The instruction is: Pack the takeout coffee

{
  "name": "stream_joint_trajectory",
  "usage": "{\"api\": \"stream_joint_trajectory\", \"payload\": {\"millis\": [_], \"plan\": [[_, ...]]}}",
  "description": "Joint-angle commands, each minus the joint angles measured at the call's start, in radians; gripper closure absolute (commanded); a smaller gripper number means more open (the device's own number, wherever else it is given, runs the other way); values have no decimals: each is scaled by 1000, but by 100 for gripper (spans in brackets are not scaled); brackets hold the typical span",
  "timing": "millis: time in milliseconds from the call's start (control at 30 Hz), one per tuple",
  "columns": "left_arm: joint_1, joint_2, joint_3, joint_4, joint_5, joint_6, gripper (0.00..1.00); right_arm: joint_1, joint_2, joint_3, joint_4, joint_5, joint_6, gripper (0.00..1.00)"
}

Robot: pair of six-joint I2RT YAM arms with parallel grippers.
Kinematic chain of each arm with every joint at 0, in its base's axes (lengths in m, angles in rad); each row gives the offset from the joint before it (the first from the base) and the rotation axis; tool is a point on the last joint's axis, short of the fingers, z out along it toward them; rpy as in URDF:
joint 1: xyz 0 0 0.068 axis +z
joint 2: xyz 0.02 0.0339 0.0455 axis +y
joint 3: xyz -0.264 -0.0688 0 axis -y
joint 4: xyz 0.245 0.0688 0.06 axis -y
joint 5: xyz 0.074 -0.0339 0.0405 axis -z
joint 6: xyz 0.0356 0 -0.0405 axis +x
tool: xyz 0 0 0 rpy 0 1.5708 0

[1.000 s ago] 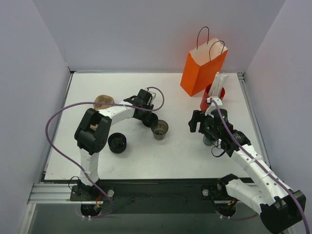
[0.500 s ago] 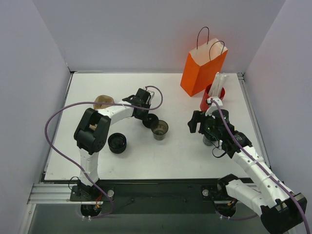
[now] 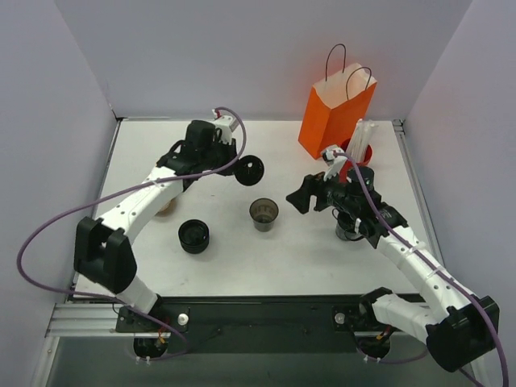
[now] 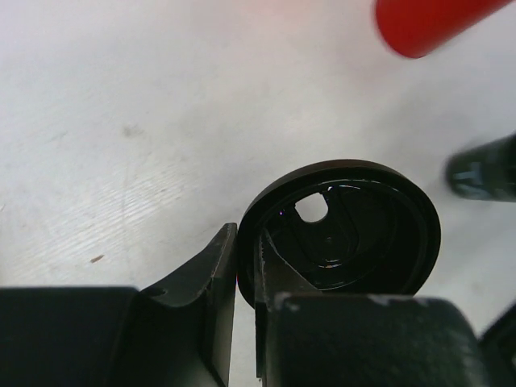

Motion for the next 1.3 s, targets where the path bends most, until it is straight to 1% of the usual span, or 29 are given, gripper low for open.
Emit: {"api": "stream_joint_trajectory", "payload": {"millis": [0, 33, 67, 100, 133, 200, 233, 300, 333, 400, 433, 500, 567, 600, 733, 967, 1033, 1067, 1100, 1133, 1167, 1200, 1233, 1267], "plan": [[32, -74, 61, 7, 318, -85, 98, 31, -14, -4, 159, -149, -242, 28], [32, -68, 88, -80, 352, -85, 98, 40, -23, -7, 192, -103, -286, 29], [31, -56, 127, -122, 360, -86, 98, 43, -34, -11, 212, -100, -316, 29], [32, -50, 142, -160, 369, -94, 98, 48, -40, -19, 229, -118, -426, 29], [32, -45, 153, -229, 390, -96, 98, 67, -55, -30, 255, -185, -506, 30], [32, -34, 162, -285, 414, -80, 98, 116, -81, -82, 288, -170, -687, 29], [32, -33, 159, -321, 417, -74, 98, 144, -94, -93, 308, -160, -825, 28], [32, -42, 132, -341, 417, -60, 98, 164, -104, -77, 277, -207, -925, 28], [32, -47, 121, -346, 415, -60, 98, 164, -101, -68, 225, -222, -1023, 28], [31, -51, 109, -352, 430, -53, 98, 169, -82, -48, 158, -238, -1114, 29], [29, -50, 98, -355, 441, -51, 98, 170, -65, -22, 92, -235, -1180, 30], [28, -39, 96, -378, 475, -37, 97, 183, -52, -7, 49, -238, -1225, 31], [21, -28, 101, -400, 473, -28, 97, 198, -26, 21, 23, -239, -1283, 32], [20, -22, 103, -415, 469, -24, 97, 227, -17, 30, -3, -222, -1303, 33], [9, -7, 99, -431, 467, -27, 97, 322, 36, 45, 22, -103, -1397, 33], [-2, 19, 136, -473, 444, -30, 97, 428, 122, 58, 39, 18, -1490, 34], [-3, 19, 142, -475, 449, -34, 97, 446, 148, 53, 44, 51, -1522, 38], [-5, 19, 145, -478, 447, -36, 97, 465, 158, 49, 61, 96, -1527, 41], [-6, 21, 149, -480, 447, -39, 96, 472, 161, 26, 112, 118, -1535, 48], [-6, 21, 150, -481, 450, -40, 96, 479, 172, 16, 137, 132, -1539, 52], [-6, 16, 152, -480, 453, -46, 94, 489, 173, 10, 153, 141, -1542, 56], [-6, 15, 152, -472, 455, -50, 92, 491, 175, 3, 170, 146, -1544, 63], [-6, 10, 158, -472, 455, -51, 89, 495, 178, -5, 186, 152, -1538, 66], [-5, 9, 165, -475, 454, -54, 82, 502, 178, -14, 203, 158, -1536, 74]]}}
